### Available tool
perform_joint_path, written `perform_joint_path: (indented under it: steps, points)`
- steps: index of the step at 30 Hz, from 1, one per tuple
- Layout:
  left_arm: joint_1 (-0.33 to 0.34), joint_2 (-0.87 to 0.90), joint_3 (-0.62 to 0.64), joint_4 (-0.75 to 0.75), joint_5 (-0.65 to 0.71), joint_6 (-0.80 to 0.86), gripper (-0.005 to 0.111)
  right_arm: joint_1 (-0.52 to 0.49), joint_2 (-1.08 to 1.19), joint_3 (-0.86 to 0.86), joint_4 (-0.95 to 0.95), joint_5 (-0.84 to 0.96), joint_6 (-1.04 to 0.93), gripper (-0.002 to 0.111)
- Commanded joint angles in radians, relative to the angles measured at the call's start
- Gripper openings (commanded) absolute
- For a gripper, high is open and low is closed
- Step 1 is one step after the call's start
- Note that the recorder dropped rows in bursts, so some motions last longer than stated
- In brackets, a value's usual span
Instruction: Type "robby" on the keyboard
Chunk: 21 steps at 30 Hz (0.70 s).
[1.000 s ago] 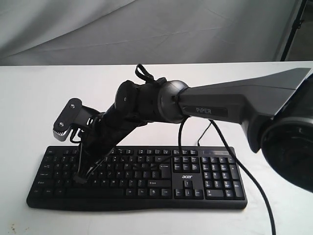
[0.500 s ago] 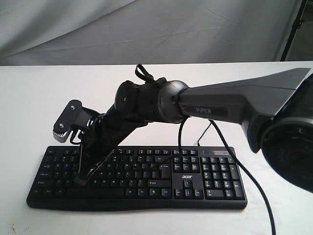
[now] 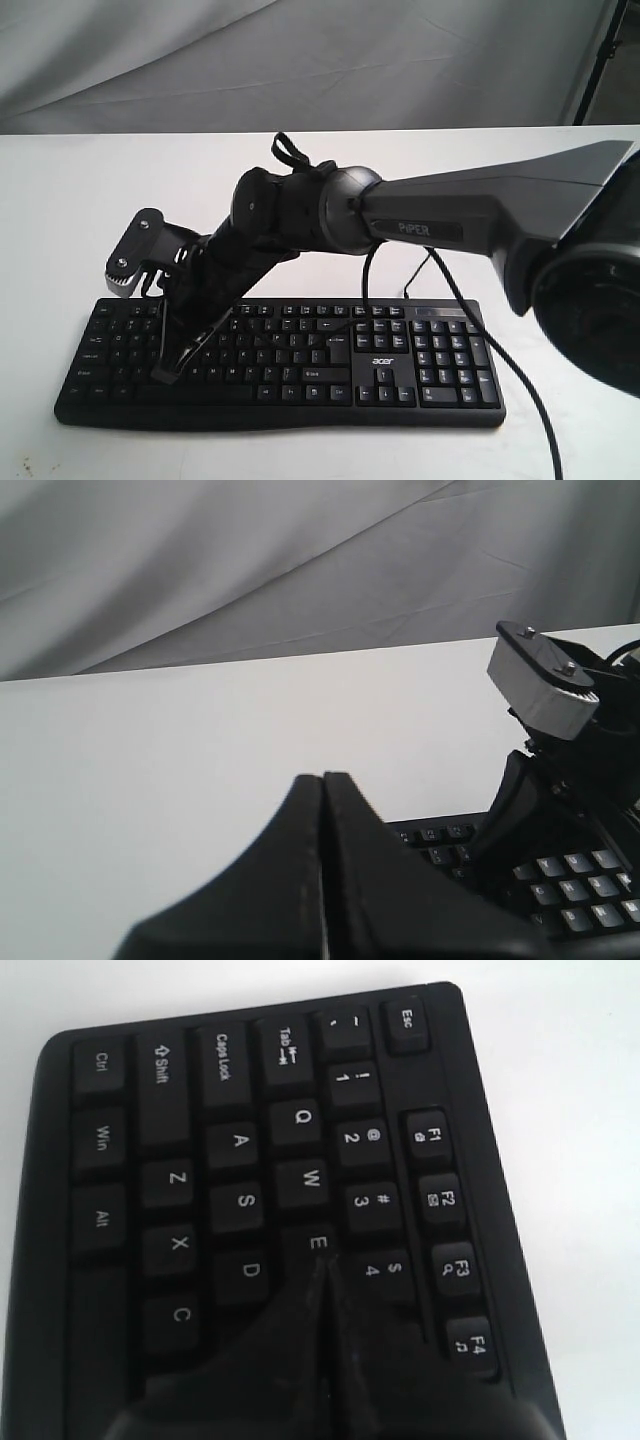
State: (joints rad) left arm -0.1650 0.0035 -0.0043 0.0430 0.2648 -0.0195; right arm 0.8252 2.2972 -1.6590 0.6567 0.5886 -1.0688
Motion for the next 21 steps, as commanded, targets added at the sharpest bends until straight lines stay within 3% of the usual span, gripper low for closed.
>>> perform_joint_path:
  steps: [1, 21]
  points:
    - [-0.006, -0.003, 0.004, 0.005, -0.005, -0.003, 0.000, 0.003, -0.002, -0.006, -0.007, 0.018, 0.000, 0.000]
    - [-0.006, -0.003, 0.004, 0.005, -0.005, -0.003, 0.000, 0.003, 0.013, -0.006, -0.011, 0.022, 0.000, 0.000]
